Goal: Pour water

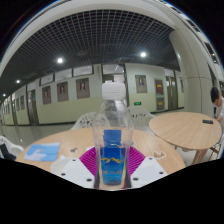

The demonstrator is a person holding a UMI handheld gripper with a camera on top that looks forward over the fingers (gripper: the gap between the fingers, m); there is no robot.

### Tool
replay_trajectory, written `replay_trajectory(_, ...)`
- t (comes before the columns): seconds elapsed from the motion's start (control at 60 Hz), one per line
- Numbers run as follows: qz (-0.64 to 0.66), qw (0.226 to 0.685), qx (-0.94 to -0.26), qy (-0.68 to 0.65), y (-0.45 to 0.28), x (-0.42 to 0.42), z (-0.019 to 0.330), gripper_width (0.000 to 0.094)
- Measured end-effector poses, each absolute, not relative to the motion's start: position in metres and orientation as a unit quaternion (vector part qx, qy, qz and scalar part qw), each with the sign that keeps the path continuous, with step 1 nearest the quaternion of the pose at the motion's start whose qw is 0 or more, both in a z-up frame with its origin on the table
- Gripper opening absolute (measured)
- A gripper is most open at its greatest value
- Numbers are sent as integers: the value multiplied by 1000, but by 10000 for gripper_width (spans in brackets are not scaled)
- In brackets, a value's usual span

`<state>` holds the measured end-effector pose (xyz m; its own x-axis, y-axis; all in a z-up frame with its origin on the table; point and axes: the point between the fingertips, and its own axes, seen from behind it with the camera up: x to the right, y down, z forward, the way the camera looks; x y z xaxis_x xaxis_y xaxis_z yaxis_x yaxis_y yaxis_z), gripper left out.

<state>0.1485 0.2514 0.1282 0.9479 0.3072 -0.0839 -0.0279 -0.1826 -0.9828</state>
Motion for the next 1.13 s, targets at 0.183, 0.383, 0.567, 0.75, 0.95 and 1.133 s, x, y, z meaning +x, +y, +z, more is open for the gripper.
replay_trajectory(0.183, 106, 604, -781, -117, 270, 174, 69, 346)
replay_trajectory(0.383, 86, 612, -776, -129, 266, 173, 62, 423)
replay_trajectory(0.567, 74, 583, -796, -147, 253, 167, 53, 828)
replay_trajectory(0.75, 78, 584, -791, -166, 191, 175, 68, 852)
replay_trajectory(0.95, 104, 596, -777, -172, 91, 179, 82, 853)
replay_trajectory(1.133, 167, 588, -771, -176, 23, 156, 75, 859)
